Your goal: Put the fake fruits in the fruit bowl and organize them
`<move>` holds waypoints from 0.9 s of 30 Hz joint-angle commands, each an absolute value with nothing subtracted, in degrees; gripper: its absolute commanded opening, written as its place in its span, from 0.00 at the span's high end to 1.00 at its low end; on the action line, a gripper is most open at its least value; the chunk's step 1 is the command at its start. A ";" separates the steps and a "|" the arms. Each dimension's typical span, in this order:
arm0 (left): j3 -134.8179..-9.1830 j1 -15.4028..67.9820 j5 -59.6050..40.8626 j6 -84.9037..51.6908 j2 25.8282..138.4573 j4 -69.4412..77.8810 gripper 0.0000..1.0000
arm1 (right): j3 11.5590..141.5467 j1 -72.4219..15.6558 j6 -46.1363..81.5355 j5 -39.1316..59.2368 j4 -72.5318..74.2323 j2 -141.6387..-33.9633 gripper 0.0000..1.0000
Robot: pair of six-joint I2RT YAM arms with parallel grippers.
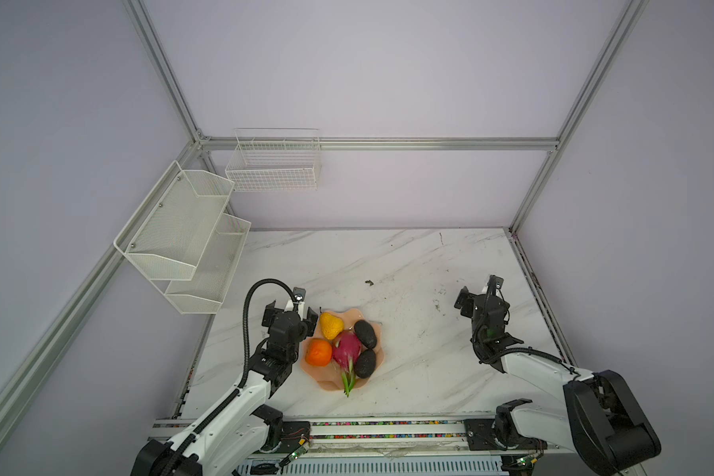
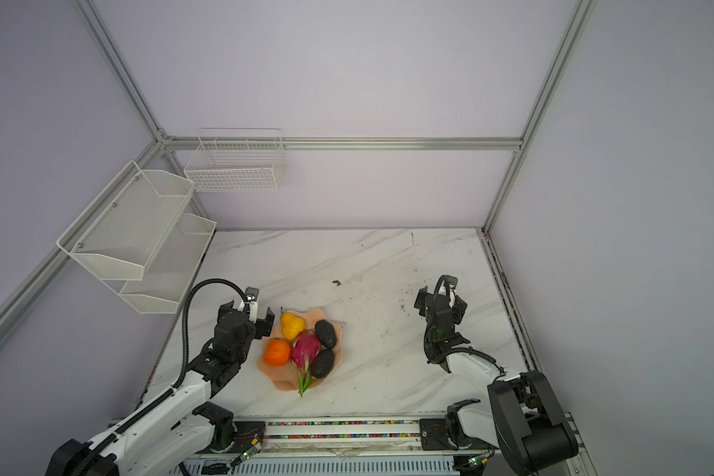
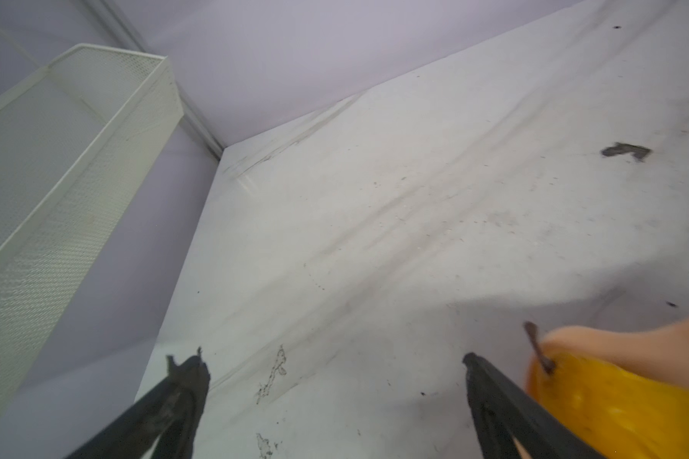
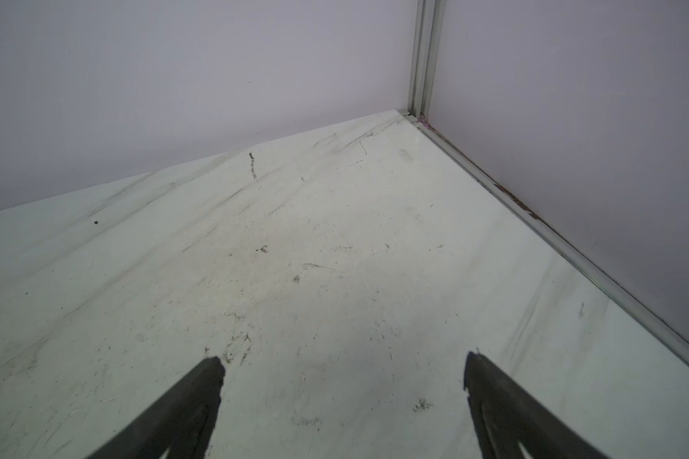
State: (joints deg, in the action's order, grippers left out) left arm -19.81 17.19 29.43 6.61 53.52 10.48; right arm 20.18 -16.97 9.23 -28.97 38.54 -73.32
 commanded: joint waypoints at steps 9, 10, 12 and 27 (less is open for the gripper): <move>-14.06 1.17 16.12 -0.36 72.00 49.51 0.00 | 18.94 -15.97 -8.19 -21.47 79.87 -89.96 0.03; -13.99 -0.20 13.61 -1.37 73.13 51.22 0.00 | 19.42 -15.56 -8.57 -21.03 80.56 -91.01 0.02; -14.14 -2.42 9.35 -3.91 76.40 55.32 0.00 | 20.32 -13.74 -9.12 -16.98 81.46 -93.17 0.03; -20.80 -3.96 2.00 -2.26 89.65 55.22 0.00 | 26.64 -6.15 -3.41 -10.06 77.71 -102.22 0.03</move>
State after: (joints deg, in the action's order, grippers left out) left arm -17.10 -3.73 3.68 -0.97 89.91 53.69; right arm 26.24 -6.39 -4.03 -10.22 77.49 -102.69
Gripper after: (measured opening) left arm 0.999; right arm 0.974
